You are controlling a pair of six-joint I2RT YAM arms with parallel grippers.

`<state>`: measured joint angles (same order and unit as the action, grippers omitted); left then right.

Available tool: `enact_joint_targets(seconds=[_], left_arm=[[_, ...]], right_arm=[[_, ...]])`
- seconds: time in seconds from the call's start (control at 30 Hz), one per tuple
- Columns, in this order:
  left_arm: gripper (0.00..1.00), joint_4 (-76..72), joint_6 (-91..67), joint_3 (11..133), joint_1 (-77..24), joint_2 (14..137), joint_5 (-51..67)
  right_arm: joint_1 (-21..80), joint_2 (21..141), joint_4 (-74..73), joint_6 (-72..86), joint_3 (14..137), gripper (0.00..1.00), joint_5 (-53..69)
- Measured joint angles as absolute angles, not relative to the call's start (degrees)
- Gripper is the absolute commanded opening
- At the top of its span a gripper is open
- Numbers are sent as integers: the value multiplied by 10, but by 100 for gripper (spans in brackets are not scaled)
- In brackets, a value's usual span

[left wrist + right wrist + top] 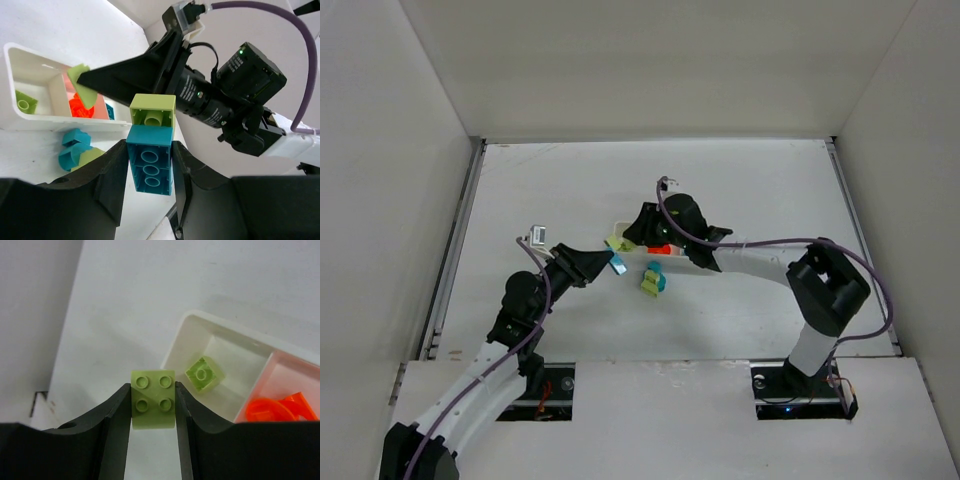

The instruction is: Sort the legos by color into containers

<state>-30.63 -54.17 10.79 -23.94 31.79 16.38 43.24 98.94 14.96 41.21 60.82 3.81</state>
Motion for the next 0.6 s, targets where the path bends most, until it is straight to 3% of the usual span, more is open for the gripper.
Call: enact_joint_targets(seconds=[0.27,0.43,0.6], left_arm=[[13,-310,-537,88,-239,320,154],[13,-311,-536,85,-235,320,154],[13,-311,-535,82,-232,320,154]], right_arm=[[439,1031,103,387,631,34,-14],[439,1037,94,384,641,52,-28],[439,1037,96,384,646,61,-30]])
